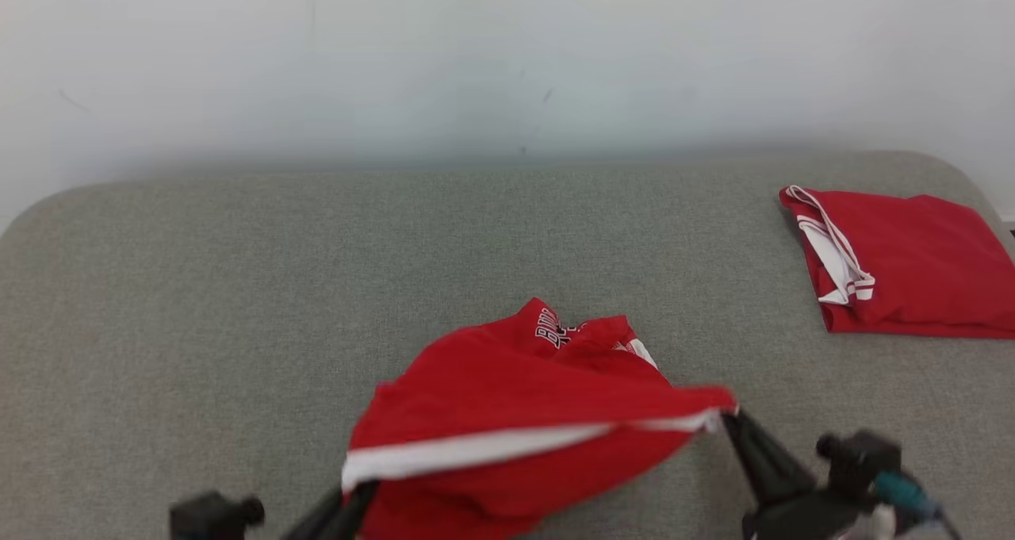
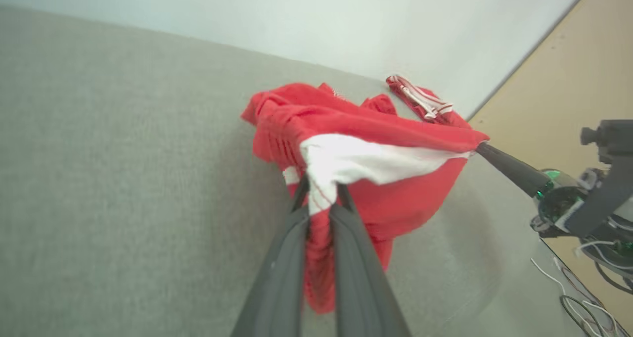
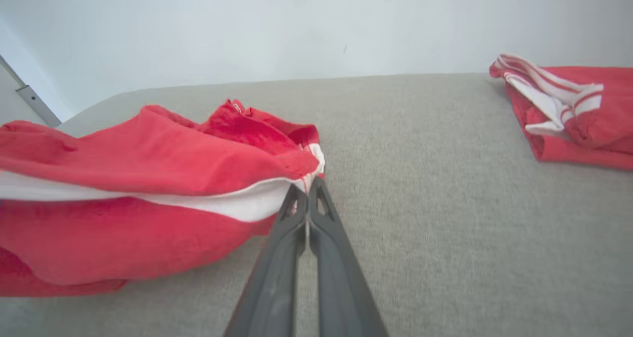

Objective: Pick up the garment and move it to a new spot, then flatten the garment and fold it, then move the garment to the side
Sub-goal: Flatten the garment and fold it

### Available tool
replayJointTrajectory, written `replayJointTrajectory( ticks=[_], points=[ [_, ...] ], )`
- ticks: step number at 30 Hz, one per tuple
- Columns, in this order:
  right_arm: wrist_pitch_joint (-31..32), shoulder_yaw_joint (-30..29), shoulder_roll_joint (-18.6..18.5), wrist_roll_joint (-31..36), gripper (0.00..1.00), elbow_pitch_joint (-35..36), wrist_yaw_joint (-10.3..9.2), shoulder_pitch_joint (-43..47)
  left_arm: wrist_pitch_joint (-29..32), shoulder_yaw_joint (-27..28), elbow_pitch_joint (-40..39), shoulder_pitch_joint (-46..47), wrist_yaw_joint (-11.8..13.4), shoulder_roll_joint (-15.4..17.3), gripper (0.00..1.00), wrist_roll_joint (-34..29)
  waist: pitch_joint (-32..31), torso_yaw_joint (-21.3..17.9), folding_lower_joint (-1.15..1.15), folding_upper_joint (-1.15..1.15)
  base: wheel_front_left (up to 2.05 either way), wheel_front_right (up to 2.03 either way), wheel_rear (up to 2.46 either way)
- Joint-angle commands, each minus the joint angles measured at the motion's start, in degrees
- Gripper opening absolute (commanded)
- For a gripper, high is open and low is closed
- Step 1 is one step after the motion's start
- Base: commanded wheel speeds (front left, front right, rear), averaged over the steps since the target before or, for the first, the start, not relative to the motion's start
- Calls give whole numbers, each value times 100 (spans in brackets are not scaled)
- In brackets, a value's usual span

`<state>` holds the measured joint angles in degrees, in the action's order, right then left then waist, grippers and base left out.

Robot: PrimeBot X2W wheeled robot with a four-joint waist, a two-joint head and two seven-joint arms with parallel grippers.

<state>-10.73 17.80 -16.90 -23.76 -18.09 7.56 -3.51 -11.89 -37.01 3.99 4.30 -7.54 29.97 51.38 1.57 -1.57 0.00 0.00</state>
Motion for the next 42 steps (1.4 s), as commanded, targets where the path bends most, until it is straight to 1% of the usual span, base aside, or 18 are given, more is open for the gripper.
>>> replayJointTrajectory(
  ticks=[1, 4, 6, 9, 10, 11, 14, 16, 19, 22, 24, 28, 29, 31, 35, 39, 41, 42],
  points=[
    [155, 8, -143, -97, 0, 139, -13, -181, 92, 51, -197, 245, 13, 167, 0, -75, 58, -11, 0, 0, 0, 0, 0],
    [741, 75, -413, -524, 0, 543, -13, -640, 452, 142, -688, 779, 13, 420, 0, 156, 191, -21, 0, 0, 0, 0, 0],
    [1144, 72, -540, -896, 0, 755, -13, -1022, 724, 187, -929, 1325, 13, 612, 0, 215, 335, -36, 0, 0, 0, 0, 0],
    [1765, 54, -603, -1479, 0, 931, -12, -1716, 1119, 150, -1116, 2283, 13, 638, 0, 398, 632, -57, 0, 0, 0, 0, 0],
    [1988, 46, -622, -1629, 0, 927, -12, -1999, 1261, 119, -1116, 2690, 13, 694, 0, 360, 762, -73, 0, 0, 0, 0, 0],
    [2172, 24, -652, -1756, 0, 937, -12, -2353, 1421, 53, -1097, 3127, 13, 737, 0, 338, 922, -94, 0, 0, 0, 0, 0],
    [2641, -167, -500, -2181, 0, 722, -12, -3436, 1797, -130, -815, 4408, 13, 703, 0, 499, 1405, -173, 0, 0, 0, 0, 0],
    [2857, -292, -400, -2288, 0, 438, -12, -4190, 1929, -189, -497, 5245, 13, 595, 0, 665, 1705, -226, 0, 0, 0, 0, 0],
    [3161, -441, -227, -2298, 0, -30, -12, -5382, 2088, -289, 7, 6442, 13, 554, 0, 833, 2161, -334, 0, 0, 0, 0, 0],
    [3312, -702, 43, -2345, 0, -617, -11, -6450, 2088, -373, 490, 7449, 13, 504, 0, 1051, 2497, -465, 0, 0, 0, 0, 0],
    [3287, -885, 130, -2215, 0, -1034, -12, -7170, 2044, -437, 776, 8052, 13, 481, 0, 1154, 2688, -522, 0, 0, 0, 0, 0],
    [3242, -1161, 260, -1908, 0, -1860, -12, -8259, 1908, -751, 1220, 9124, 13, 452, 0, 1244, 2938, -560, 0, 0, 0, 0, 0],
    [3242, -1161, 260, -1908, 0, -1860, -12, -8259, 1908, -751, 1220, 9124, 13, 452, 0, 1244, 2938, -560, 0, 0, 0, 0, 0],
    [3234, -1282, 312, -1785, 0, -2236, -12, -8669, 1833, -972, 1400, 9504, 13, 420, 0, 1310, 3000, -559, 0, 0, 0, 0, 0],
    [3116, -1444, 256, -1483, 0, -2803, -12, -9310, 1666, -1478, 1688, 10223, 13, 395, 0, 1587, 3156, -557, 0, 0, 0, 0, 0],
    [3029, -1473, 234, -1494, 0, -2928, -12, -9439, 1335, -1843, 1793, 10402, 14, 465, 0, 1788, 3319, -548, 0, 0, 0, 0, 0],
    [2970, -1417, 164, -1536, 0, -2843, -12, -9351, 1134, -1965, 1844, 10350, 14, 501, 0, 1924, 3374, -528, 0, 0, 0, 0, 0],
    [2943, -1358, 145, -1596, 0, -2749, -12, -9222, 965, -1962, 1860, 10245, 14, 494, 0, 2112, 3385, -527, 0, 0, 0, 0, 0]
  ],
)
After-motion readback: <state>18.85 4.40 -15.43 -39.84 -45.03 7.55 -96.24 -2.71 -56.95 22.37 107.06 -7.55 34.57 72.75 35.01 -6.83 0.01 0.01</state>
